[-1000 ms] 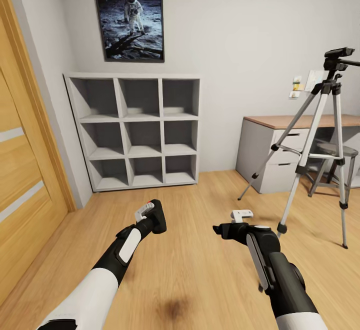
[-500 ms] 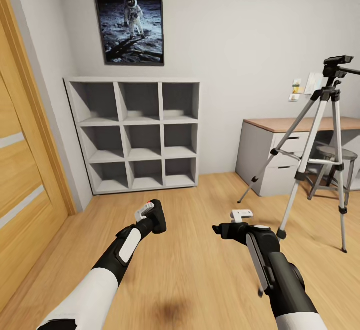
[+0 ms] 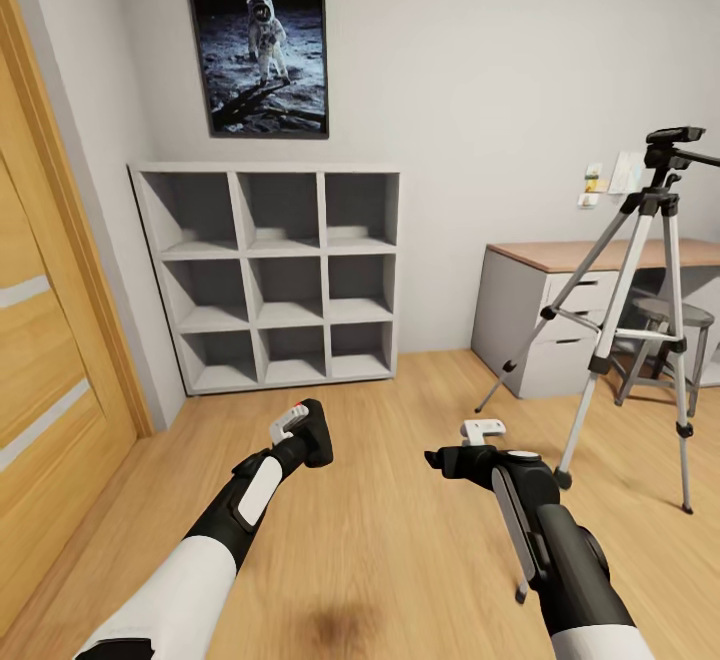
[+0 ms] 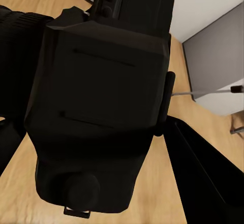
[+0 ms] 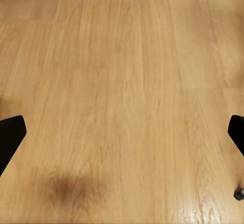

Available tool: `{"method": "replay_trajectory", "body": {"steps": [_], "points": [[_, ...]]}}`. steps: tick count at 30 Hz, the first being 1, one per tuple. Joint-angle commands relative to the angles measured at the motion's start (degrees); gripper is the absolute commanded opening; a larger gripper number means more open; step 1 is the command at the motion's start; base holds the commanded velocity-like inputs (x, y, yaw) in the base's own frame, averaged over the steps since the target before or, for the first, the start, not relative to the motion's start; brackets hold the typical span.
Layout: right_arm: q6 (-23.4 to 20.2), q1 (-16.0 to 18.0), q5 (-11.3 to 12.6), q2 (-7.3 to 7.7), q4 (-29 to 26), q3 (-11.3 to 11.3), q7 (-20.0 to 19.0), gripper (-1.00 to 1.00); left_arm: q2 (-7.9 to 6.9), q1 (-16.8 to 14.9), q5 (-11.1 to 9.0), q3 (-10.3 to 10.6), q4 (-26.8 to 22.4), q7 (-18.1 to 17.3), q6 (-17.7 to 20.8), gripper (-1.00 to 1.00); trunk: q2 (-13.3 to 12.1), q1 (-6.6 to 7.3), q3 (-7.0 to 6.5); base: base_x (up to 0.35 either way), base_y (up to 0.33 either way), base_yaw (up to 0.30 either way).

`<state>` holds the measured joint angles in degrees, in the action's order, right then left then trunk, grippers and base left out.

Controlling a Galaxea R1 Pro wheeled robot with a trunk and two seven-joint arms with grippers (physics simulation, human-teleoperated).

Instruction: Attach the digital camera to the camera tripod in the bedroom.

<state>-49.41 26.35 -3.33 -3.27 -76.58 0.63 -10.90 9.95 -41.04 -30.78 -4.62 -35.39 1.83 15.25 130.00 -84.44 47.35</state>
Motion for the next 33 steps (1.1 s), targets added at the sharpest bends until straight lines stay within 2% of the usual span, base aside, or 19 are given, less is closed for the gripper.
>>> {"method": "replay_trajectory", "body": {"steps": [1, 33], "points": [[-0.25, 0.05, -0.36, -0.02, -0.06, 0.07, -0.35, 1.00, 0.05, -0.03, -0.60, -0.22, -0.12, 0.20, 0.40, -1.00, -0.39, 0.24, -0.12, 0.000, 0.000, 0.000], [-0.25, 0.02, -0.49, 0.11, -0.06, 0.07, -0.44, 1.00, 0.05, -0.01, -0.68, -0.22, -0.06, 0.20, 0.60, -1.00, -13.22, 7.26, -5.87, 0.000, 0.000, 0.000]]}}
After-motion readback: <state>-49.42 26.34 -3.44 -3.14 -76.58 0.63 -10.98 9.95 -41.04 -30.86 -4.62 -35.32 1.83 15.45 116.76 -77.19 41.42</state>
